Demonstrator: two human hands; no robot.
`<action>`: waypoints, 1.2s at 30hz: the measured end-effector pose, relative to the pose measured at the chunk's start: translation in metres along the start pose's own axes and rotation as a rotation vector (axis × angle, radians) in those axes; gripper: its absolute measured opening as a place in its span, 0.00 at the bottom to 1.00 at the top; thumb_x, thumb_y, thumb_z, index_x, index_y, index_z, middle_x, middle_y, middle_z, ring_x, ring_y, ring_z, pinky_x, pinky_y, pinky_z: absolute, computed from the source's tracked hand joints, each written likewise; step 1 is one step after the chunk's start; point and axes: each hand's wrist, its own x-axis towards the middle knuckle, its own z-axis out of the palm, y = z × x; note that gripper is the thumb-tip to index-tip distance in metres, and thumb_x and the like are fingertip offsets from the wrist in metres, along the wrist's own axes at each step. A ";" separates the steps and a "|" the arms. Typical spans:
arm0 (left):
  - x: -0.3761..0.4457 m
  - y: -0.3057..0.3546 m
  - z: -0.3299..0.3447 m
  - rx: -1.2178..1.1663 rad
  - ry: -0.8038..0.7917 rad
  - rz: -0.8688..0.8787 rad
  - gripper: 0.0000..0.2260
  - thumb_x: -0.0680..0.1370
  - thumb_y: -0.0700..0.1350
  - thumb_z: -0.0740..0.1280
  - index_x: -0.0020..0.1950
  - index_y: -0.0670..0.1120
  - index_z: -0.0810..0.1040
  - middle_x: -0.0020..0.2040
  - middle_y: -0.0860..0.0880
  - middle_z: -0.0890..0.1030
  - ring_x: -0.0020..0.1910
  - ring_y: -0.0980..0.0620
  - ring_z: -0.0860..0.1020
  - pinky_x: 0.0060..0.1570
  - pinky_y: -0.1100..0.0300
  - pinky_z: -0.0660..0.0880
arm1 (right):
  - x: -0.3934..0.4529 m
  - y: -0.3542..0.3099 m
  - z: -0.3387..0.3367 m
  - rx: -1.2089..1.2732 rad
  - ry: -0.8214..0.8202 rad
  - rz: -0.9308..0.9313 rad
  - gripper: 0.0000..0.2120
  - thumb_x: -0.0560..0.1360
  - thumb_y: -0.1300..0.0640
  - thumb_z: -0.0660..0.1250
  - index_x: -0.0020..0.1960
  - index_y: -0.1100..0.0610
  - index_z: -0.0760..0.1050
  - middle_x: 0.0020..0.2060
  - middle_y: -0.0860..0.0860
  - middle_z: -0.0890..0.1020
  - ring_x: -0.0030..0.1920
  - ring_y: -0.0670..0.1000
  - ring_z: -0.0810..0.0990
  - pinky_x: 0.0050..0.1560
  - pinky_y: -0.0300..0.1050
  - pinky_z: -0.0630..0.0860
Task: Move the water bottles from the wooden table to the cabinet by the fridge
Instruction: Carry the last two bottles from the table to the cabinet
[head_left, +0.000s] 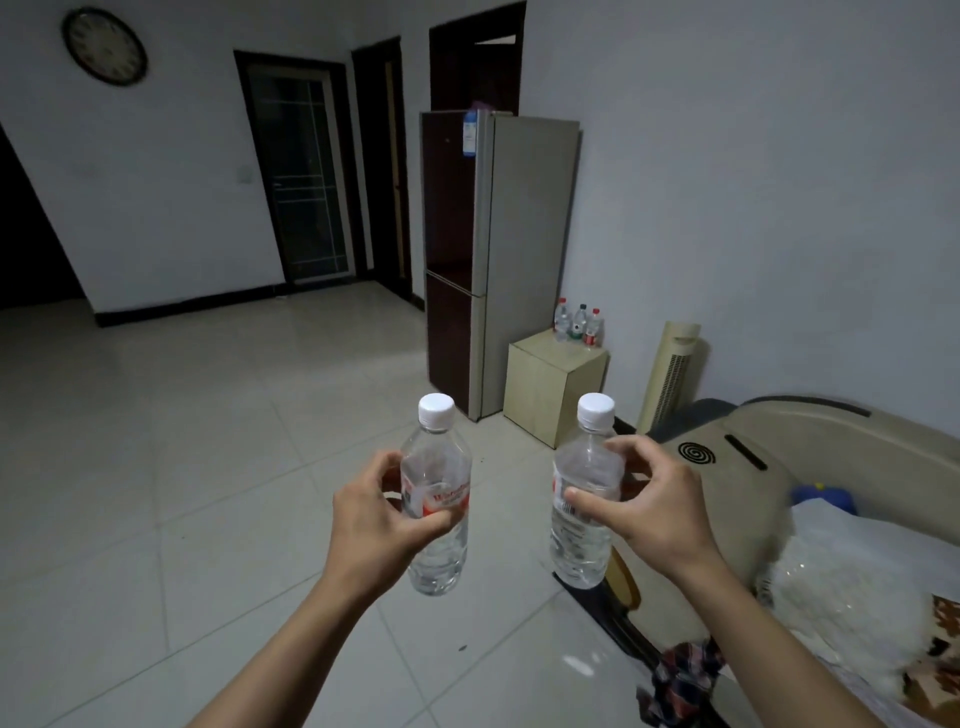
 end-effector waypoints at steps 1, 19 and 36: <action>0.014 -0.008 0.001 -0.003 -0.001 -0.001 0.22 0.58 0.52 0.83 0.46 0.52 0.79 0.41 0.55 0.84 0.39 0.53 0.83 0.37 0.49 0.81 | 0.013 0.003 0.009 -0.008 0.003 0.004 0.26 0.58 0.49 0.83 0.53 0.50 0.77 0.46 0.42 0.82 0.45 0.42 0.81 0.40 0.33 0.79; 0.297 -0.131 0.010 -0.081 -0.089 0.006 0.22 0.59 0.46 0.83 0.47 0.53 0.77 0.42 0.57 0.84 0.41 0.61 0.81 0.38 0.64 0.79 | 0.234 0.025 0.145 -0.073 0.093 0.108 0.28 0.58 0.46 0.82 0.55 0.50 0.78 0.47 0.43 0.83 0.46 0.43 0.83 0.45 0.45 0.84; 0.534 -0.152 0.172 -0.044 -0.122 0.009 0.21 0.61 0.47 0.83 0.48 0.54 0.77 0.44 0.57 0.84 0.44 0.56 0.82 0.44 0.51 0.82 | 0.483 0.166 0.150 -0.040 0.144 0.120 0.25 0.58 0.52 0.84 0.50 0.47 0.76 0.44 0.42 0.83 0.43 0.41 0.83 0.42 0.38 0.82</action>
